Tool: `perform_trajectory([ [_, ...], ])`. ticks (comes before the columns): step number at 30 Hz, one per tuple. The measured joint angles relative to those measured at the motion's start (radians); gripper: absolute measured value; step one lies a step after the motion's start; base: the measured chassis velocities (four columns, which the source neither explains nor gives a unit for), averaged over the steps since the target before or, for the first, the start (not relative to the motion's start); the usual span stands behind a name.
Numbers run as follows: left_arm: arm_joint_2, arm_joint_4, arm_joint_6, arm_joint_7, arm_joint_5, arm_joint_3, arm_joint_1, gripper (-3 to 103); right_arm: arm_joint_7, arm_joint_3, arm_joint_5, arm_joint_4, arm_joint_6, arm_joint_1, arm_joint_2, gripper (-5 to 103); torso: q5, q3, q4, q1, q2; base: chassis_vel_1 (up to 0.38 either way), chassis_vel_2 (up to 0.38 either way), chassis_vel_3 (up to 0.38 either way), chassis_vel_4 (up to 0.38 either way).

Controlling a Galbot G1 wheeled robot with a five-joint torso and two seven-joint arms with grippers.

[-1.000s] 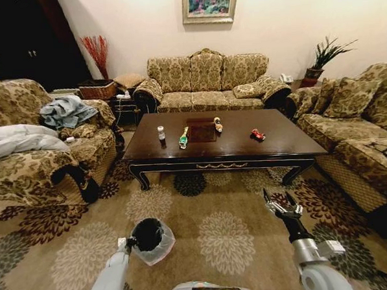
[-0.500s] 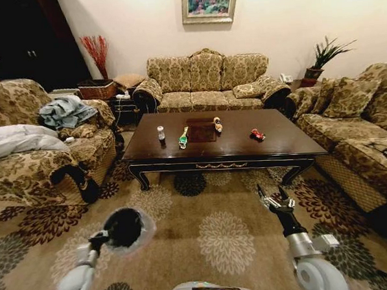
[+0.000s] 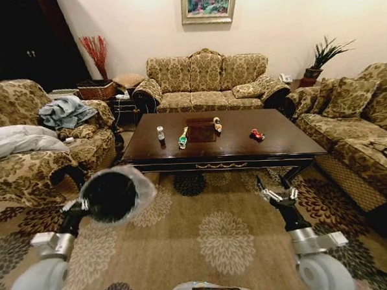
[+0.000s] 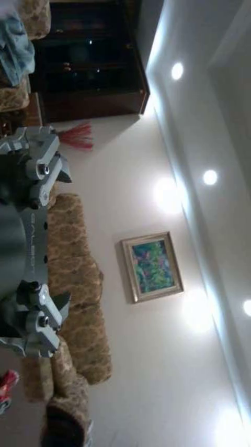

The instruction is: Move to the front of the table and place the trash on the table into the trash bin.

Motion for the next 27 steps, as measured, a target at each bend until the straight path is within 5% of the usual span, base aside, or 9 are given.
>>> perform_trajectory([
  [8,0.036,-0.078,0.017,-0.009,-0.002,-0.017,-0.035,2,-0.017,-0.002,-0.002,0.031,0.002,-0.020,0.012,100,0.0001,0.000,0.0000,0.000,0.000,0.000,0.000,0.000,0.000],
  [27,0.107,0.049,-0.003,-0.001,-0.032,0.026,-0.141,2,0.013,-0.013,-0.028,0.068,0.003,-0.014,0.031,100,-0.0009,0.001,-0.0005,0.002,0.000,-0.160,0.156,0.141,-0.150],
])
